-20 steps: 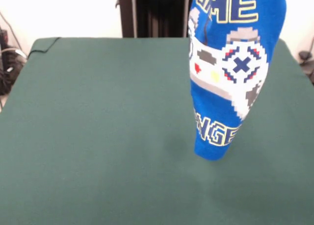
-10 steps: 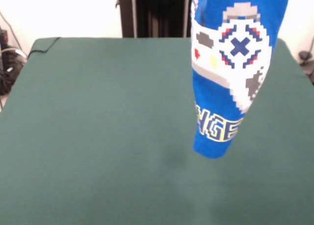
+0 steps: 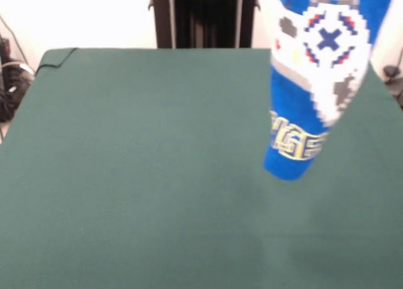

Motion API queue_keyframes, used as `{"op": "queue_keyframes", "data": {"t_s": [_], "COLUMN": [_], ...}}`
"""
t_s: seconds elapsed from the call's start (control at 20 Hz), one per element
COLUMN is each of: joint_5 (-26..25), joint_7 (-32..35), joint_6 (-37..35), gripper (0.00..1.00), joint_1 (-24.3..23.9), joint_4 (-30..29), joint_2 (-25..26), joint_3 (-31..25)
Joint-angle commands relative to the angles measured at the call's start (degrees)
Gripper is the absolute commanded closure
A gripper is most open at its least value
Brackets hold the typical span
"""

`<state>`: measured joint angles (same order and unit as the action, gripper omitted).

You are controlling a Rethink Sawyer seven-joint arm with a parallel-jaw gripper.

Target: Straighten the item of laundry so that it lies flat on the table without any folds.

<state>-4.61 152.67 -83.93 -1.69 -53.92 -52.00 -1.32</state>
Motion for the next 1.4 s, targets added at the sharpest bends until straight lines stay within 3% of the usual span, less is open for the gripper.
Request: {"op": "queue_keyframes", "data": {"t_s": [0.05, 0.75, 1.4], "joint_5": [2.6, 2.5, 6.2], "joint_7": [6.0, 13.9, 26.3], "joint_6": [5.6, 13.6, 15.4], "gripper": [1.0, 1.0, 1.0], "joint_1": [4.2, 9.2, 15.6], "joint_4": [-15.4, -21.2, -21.4], "joint_2": [2.1, 4.4, 6.3], "joint_3": [-1.3, 2.9, 8.0]}}
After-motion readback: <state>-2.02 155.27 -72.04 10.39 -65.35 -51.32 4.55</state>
